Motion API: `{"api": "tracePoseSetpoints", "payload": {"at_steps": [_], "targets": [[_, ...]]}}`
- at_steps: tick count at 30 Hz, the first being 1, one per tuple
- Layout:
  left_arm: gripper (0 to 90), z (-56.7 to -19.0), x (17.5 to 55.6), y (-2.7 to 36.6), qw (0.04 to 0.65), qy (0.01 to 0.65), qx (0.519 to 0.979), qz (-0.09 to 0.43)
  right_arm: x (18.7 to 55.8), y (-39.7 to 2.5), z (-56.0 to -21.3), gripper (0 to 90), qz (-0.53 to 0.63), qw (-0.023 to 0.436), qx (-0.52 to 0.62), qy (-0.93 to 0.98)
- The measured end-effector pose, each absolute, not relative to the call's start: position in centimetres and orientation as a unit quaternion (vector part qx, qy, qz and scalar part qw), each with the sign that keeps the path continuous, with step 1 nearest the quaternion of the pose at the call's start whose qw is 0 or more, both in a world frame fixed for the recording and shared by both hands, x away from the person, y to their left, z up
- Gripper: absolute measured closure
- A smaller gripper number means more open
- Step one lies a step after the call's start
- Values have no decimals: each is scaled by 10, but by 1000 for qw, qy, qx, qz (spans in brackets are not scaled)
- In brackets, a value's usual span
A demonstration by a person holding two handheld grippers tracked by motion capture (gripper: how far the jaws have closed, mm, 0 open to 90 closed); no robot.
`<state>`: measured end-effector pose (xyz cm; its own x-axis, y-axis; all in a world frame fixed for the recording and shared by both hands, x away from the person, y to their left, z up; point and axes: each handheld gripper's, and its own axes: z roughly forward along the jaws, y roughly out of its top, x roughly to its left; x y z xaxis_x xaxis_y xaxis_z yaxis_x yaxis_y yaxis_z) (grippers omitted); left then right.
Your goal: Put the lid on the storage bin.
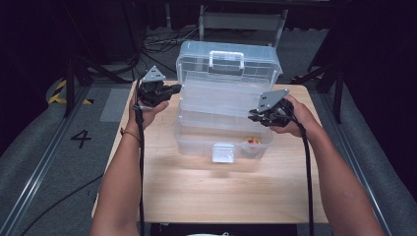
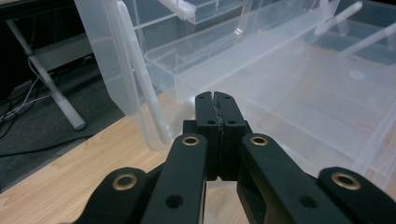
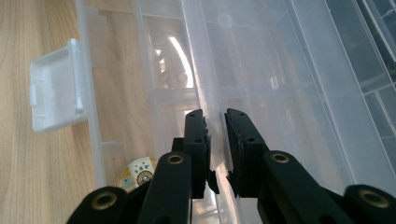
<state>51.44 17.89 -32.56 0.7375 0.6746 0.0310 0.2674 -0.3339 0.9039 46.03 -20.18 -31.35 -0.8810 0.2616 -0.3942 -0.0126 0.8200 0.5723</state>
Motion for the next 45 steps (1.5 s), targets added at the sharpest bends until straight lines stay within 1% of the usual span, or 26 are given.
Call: {"api": "tracePoseSetpoints", "payload": {"at_steps": [3, 7, 11, 13, 25, 29, 35, 38, 42, 45], "targets": [[900, -324, 519, 177, 494, 305, 787, 210, 459, -202, -314, 797, 292, 235, 67, 925], [900, -321, 522, 177, 507, 307, 777, 210, 457, -202, -315, 797, 291, 236, 70, 925], [900, -319, 522, 177, 512, 297, 777, 217, 455, -202, -317, 797, 292, 236, 67, 925], [900, -319, 522, 178, 517, 297, 775, 211, 455, -202, -317, 796, 291, 234, 67, 925], [896, -310, 521, 181, 512, 303, 772, 225, 450, -203, -320, 779, 289, 246, 72, 923], [888, -310, 521, 180, 513, 303, 771, 225, 452, -211, -320, 778, 303, 230, 80, 922], [892, -307, 518, 181, 512, 302, 771, 228, 448, -224, -321, 770, 299, 237, 89, 920], [891, -306, 516, 180, 507, 300, 775, 229, 445, -230, -322, 791, 309, 237, 88, 917], [878, -306, 515, 177, 506, 295, 777, 231, 441, -235, -322, 799, 317, 241, 93, 913], [889, -308, 513, 177, 510, 292, 776, 229, 440, -235, -323, 800, 317, 243, 92, 912]]}}
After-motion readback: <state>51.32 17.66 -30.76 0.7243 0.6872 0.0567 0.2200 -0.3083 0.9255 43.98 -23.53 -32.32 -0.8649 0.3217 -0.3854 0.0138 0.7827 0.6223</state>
